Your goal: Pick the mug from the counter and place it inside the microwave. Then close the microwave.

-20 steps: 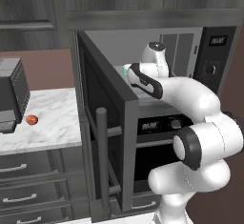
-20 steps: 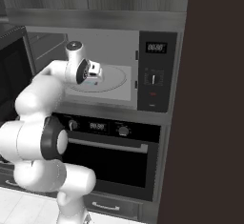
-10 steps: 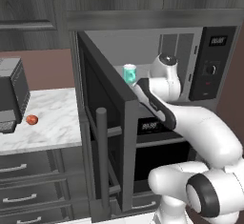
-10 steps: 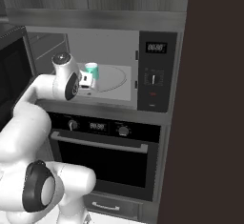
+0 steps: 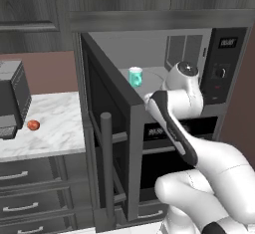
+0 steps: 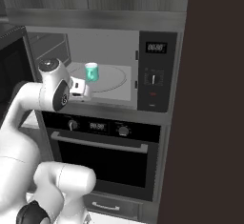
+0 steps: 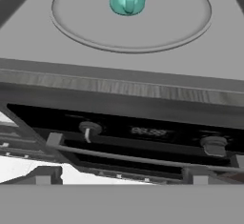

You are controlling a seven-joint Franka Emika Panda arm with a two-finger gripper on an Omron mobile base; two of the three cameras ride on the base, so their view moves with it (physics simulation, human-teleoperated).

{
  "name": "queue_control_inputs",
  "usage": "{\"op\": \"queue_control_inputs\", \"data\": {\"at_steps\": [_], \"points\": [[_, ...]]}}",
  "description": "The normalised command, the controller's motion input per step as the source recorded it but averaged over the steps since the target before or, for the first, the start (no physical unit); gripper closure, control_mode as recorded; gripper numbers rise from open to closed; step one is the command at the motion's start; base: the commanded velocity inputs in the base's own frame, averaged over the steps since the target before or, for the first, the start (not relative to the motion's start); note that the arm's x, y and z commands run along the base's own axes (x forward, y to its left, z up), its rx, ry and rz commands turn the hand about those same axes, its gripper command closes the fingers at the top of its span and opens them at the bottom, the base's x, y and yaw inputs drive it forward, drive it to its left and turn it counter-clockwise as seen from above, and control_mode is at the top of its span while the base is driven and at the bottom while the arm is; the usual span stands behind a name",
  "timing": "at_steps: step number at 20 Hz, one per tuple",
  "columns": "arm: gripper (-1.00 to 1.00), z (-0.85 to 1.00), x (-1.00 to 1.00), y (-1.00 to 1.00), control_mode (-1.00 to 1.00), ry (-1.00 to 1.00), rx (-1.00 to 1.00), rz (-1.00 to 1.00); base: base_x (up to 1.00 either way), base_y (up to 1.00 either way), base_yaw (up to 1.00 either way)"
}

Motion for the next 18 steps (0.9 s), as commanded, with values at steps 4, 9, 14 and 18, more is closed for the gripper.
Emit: {"op": "queue_control_inputs", "data": {"at_steps": [4,9,14,18], "points": [[-1.00,0.21,-0.70,0.00,-1.00,0.04,0.00,0.00,0.00,0.00,0.00],[-1.00,0.18,-0.67,0.00,-1.00,0.00,0.00,0.00,0.00,0.00,0.00],[-1.00,0.11,-0.69,0.00,-1.00,0.00,0.00,0.00,0.00,0.00,0.00],[-1.00,0.05,-0.66,0.00,-1.00,0.00,0.00,0.00,0.00,0.00,0.00]]}}
